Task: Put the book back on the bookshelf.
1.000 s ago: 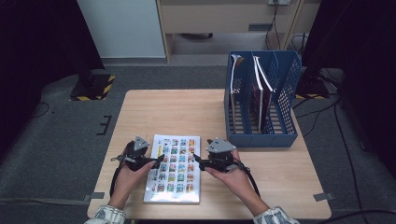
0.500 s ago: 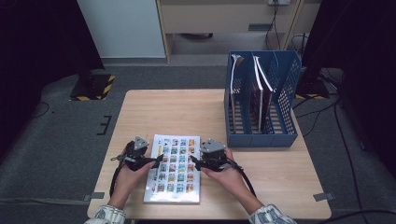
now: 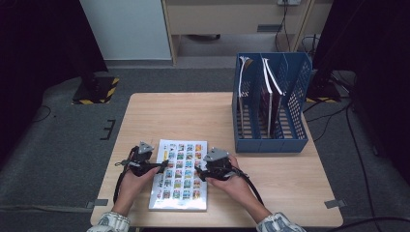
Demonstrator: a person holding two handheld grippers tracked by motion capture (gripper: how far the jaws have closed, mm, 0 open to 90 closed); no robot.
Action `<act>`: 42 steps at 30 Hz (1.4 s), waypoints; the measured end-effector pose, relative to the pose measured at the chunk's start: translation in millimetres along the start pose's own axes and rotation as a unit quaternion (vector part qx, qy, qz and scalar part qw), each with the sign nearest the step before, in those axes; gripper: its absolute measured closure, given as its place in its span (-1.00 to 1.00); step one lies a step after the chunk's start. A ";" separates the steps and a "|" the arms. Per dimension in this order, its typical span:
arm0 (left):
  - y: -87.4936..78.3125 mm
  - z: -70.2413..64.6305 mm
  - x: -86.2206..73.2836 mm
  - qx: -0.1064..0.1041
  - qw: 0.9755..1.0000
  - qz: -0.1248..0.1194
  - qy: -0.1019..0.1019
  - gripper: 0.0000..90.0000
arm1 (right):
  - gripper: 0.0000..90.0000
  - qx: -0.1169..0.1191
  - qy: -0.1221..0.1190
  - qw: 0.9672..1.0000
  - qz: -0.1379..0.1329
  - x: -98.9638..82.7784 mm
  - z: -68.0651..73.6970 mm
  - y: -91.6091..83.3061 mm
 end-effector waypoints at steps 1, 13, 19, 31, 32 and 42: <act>0.4 -0.8 -0.1 -0.005 1.000 0.000 -0.003 -0.64 | -0.39 0.000 0.002 1.000 0.000 -0.4 0.1 0.8; 6.1 -8.4 -2.3 -0.050 0.998 0.010 -0.030 -0.72 | -0.48 0.006 0.021 1.000 -0.002 -3.5 -2.3 9.6; 7.5 -12.1 -2.1 -0.057 0.998 0.013 -0.032 -0.75 | -0.48 0.007 0.022 1.000 -0.006 -4.0 -1.8 10.3; 10.8 -17.3 -2.1 -0.068 0.997 0.014 -0.029 -0.87 | -0.49 0.016 0.033 0.999 -0.014 -5.3 -1.7 12.4; 10.8 -17.3 -2.1 -0.068 0.997 0.014 -0.029 -0.88 | -0.50 0.018 0.037 0.999 -0.014 -5.6 -1.7 12.5; 12.4 -18.8 -1.7 -0.072 0.997 0.010 -0.028 -0.92 | -0.59 0.028 0.061 0.998 -0.015 -6.7 -4.8 14.9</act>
Point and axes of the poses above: each handheld gripper's, and its own axes: y roughly forward along the jaws, x roughly out of its top, z roughly to its left, the point moved 6 cm from there along y, roughly forward along the jaws, and after that the axes turned 10 degrees about x, right-handed, at the moved point
